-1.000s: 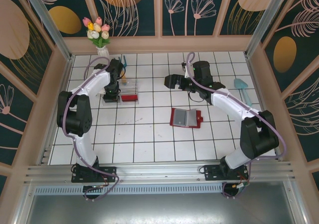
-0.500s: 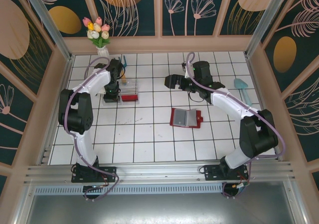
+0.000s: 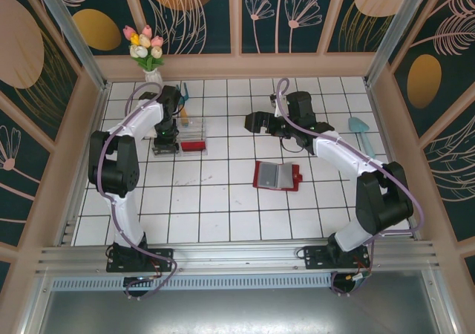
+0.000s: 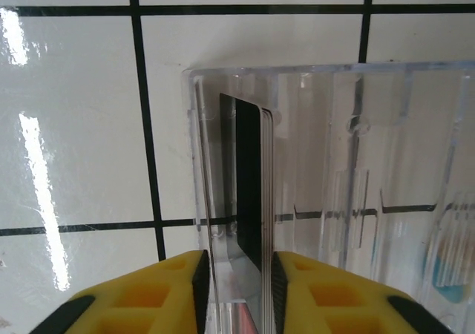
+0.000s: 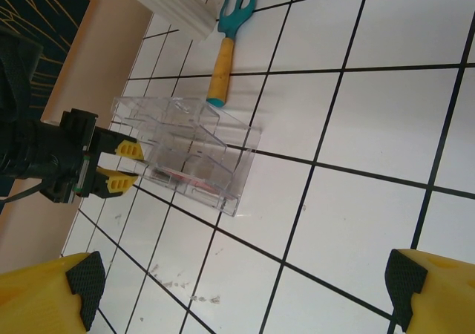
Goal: Take the credit cards out of the card holder
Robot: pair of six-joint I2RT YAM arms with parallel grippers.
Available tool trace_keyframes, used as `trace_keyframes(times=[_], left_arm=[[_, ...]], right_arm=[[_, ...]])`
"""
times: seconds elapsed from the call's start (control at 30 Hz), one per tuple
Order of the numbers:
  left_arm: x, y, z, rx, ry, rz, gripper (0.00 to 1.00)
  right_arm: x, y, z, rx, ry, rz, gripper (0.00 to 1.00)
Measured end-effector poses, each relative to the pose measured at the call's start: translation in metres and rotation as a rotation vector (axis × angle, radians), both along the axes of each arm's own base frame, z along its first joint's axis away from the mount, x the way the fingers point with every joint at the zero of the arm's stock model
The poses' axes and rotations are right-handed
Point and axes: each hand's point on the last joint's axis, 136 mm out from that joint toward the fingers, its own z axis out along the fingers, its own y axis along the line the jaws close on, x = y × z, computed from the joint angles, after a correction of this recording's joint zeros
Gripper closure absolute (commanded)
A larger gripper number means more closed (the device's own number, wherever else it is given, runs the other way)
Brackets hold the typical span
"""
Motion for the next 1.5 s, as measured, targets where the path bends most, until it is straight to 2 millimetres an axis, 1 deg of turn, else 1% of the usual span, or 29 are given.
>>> trace_keyframes(times=[0.13, 0.27, 0.43, 0.5, 0.57, 0.63, 0.77, 0.83, 0.9, 0.97, 1.03, 1.07, 1.13, 1.2, 1.23, 1.27, 1.3, 1.33, 1.37, 1.43, 1.5], left_arm=[[0.006, 0.000, 0.006, -0.003, -0.019, -0.007, 0.65], [0.016, 0.001, 0.016, 0.014, -0.050, -0.050, 0.62], [0.022, 0.008, 0.026, 0.065, -0.075, -0.128, 0.60], [0.024, 0.008, 0.032, 0.072, -0.092, -0.177, 0.58], [0.026, 0.007, 0.038, 0.076, -0.121, -0.225, 0.58], [0.024, 0.007, 0.042, 0.081, -0.151, -0.275, 0.57], [0.009, 0.007, 0.049, 0.083, -0.228, -0.378, 0.56], [0.002, 0.004, 0.054, 0.079, -0.286, -0.449, 0.55], [-0.001, -0.005, 0.060, 0.066, -0.356, -0.540, 0.52], [0.001, -0.019, 0.068, 0.045, -0.442, -0.638, 0.52], [0.002, -0.041, 0.073, 0.030, -0.518, -0.750, 0.50], [0.002, -0.053, 0.074, 0.022, -0.550, -0.805, 0.51], [0.000, -0.083, 0.076, -0.010, -0.611, -0.919, 0.51], [-0.006, -0.116, 0.074, -0.068, -0.669, -1.028, 0.55], [-0.010, -0.131, 0.072, -0.096, -0.686, -1.074, 0.55], [-0.014, -0.148, 0.068, -0.129, -0.700, -1.126, 0.56], [-0.018, -0.162, 0.064, -0.153, -0.708, -1.169, 0.57], [-0.021, -0.175, 0.060, -0.170, -0.714, -1.207, 0.59], [-0.026, -0.189, 0.055, -0.195, -0.718, -1.252, 0.64], [-0.038, -0.215, 0.046, -0.239, -0.718, -1.325, 0.68], [-0.050, -0.239, 0.037, -0.290, -0.717, -1.390, 0.78]], right_arm=[[0.000, 0.000, 0.000, 0.001, 0.001, 0.001, 0.01], [0.000, 0.000, 0.000, 0.001, 0.001, 0.002, 0.01], [0.000, 0.000, 0.000, 0.001, 0.001, 0.002, 0.01], [0.000, 0.000, 0.000, 0.001, 0.001, 0.001, 0.01], [0.000, 0.000, 0.000, 0.000, 0.001, 0.000, 0.01], [-0.001, -0.001, -0.001, -0.003, 0.001, -0.003, 0.01], [-0.007, -0.005, -0.001, -0.008, 0.002, -0.010, 0.01], [-0.010, -0.007, 0.001, -0.011, -0.004, -0.016, 0.01], [-0.014, -0.010, 0.001, -0.014, -0.008, -0.023, 0.01], [-0.019, -0.013, -0.001, -0.022, -0.004, -0.031, 0.01], [-0.025, -0.018, -0.006, -0.035, 0.008, -0.042, 0.07], [-0.028, -0.021, -0.010, -0.045, 0.015, -0.051, 0.11], [-0.035, -0.027, -0.017, -0.065, 0.034, -0.070, 0.23], [-0.045, -0.035, -0.025, -0.093, 0.055, -0.090, 0.40], [-0.050, -0.038, -0.029, -0.104, 0.068, -0.101, 0.45], [-0.055, -0.041, -0.034, -0.121, 0.075, -0.110, 0.55], [-0.061, -0.044, -0.039, -0.132, 0.089, -0.118, 0.72], [-0.066, -0.047, -0.044, -0.147, 0.101, -0.128, 0.84], [-0.070, -0.050, -0.050, -0.161, 0.114, -0.135, 0.92], [-0.078, -0.057, -0.064, -0.186, 0.147, -0.154, 0.91], [-0.085, -0.064, -0.081, -0.213, 0.188, -0.173, 0.89]])
